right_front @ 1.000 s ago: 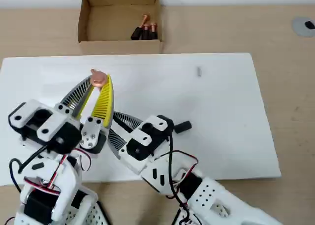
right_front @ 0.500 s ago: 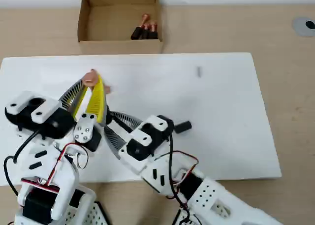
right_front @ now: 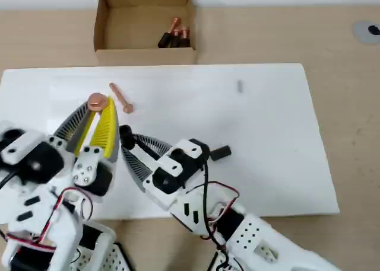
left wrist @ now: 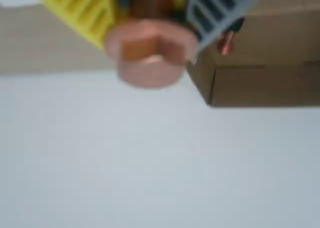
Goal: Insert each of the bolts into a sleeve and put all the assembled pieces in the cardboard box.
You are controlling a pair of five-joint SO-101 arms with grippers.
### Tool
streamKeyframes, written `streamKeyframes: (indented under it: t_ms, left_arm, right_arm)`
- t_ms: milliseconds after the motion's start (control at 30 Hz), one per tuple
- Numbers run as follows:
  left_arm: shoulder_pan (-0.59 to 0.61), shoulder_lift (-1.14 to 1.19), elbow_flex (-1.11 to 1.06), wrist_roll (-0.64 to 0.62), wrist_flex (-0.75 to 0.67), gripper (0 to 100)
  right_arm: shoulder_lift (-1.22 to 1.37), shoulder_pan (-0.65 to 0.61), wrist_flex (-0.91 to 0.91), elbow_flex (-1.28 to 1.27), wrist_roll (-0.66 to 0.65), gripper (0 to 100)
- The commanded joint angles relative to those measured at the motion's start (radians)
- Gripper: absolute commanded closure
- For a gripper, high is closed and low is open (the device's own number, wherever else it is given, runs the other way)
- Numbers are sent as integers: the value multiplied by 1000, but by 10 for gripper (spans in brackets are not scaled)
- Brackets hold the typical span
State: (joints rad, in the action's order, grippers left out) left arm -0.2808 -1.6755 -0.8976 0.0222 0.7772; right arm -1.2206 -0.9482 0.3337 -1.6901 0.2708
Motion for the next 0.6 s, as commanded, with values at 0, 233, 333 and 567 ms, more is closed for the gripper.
streamKeyframes:
  t_ms: [0,233,333,567]
  left_arm:
    - [-101,12,117,-9,64,994]
    - [-359,21,275,18,261,994]
    - [-361,25,311,46,290,994]
    - [-362,24,347,150,371,994]
  right_arm:
    - [-18,-15,18,-2,-12,988]
    - [-24,-19,-69,-2,-12,988]
    - [-24,-19,-69,-2,-23,988]
    - [-25,-15,-44,-2,-69,988]
